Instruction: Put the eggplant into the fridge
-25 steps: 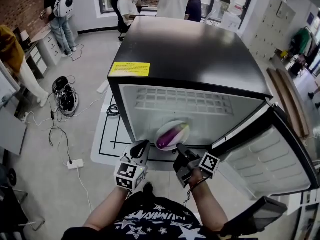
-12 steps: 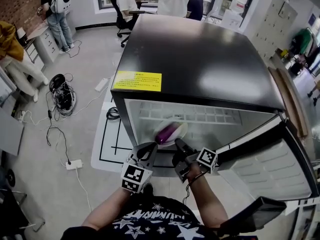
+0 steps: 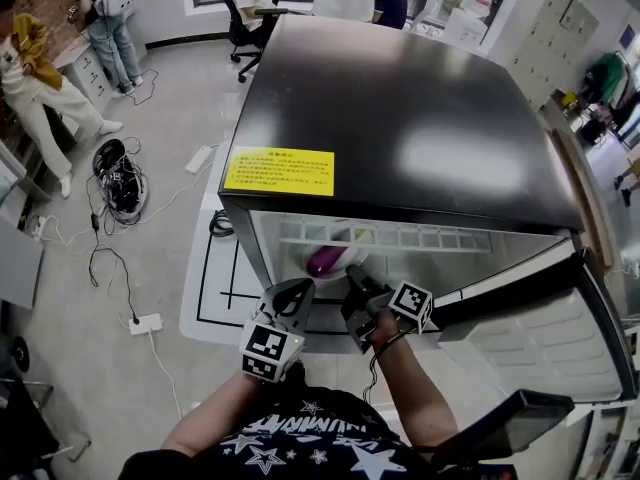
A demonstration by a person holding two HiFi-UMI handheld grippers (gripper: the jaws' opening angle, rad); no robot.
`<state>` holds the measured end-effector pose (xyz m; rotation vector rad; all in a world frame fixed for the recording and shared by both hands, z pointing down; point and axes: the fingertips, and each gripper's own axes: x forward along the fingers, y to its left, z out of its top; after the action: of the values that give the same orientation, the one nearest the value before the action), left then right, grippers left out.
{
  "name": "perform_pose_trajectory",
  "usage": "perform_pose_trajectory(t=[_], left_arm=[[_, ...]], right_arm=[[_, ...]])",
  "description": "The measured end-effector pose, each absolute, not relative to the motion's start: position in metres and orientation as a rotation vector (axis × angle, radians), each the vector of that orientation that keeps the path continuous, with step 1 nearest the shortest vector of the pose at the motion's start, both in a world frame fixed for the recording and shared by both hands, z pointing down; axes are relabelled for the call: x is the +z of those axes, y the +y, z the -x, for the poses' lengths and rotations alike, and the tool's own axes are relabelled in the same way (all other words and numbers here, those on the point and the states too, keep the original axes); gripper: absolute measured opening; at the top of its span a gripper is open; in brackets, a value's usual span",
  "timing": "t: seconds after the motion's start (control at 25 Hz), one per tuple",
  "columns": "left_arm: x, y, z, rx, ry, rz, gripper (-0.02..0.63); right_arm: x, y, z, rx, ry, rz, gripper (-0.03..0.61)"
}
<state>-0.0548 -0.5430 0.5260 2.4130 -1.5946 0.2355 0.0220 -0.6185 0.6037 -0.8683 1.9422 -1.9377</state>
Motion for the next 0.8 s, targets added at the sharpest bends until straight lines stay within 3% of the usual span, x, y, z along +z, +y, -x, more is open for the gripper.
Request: perform_pose_trajectory(t=[0.8], left_arm=[[0.524,-0.528,0.056,0.222,-1.612,-2.397,0.009]], right_arm=[[0.612,-0.614,-0.023,-1.957,1.997,0.989,0.026]])
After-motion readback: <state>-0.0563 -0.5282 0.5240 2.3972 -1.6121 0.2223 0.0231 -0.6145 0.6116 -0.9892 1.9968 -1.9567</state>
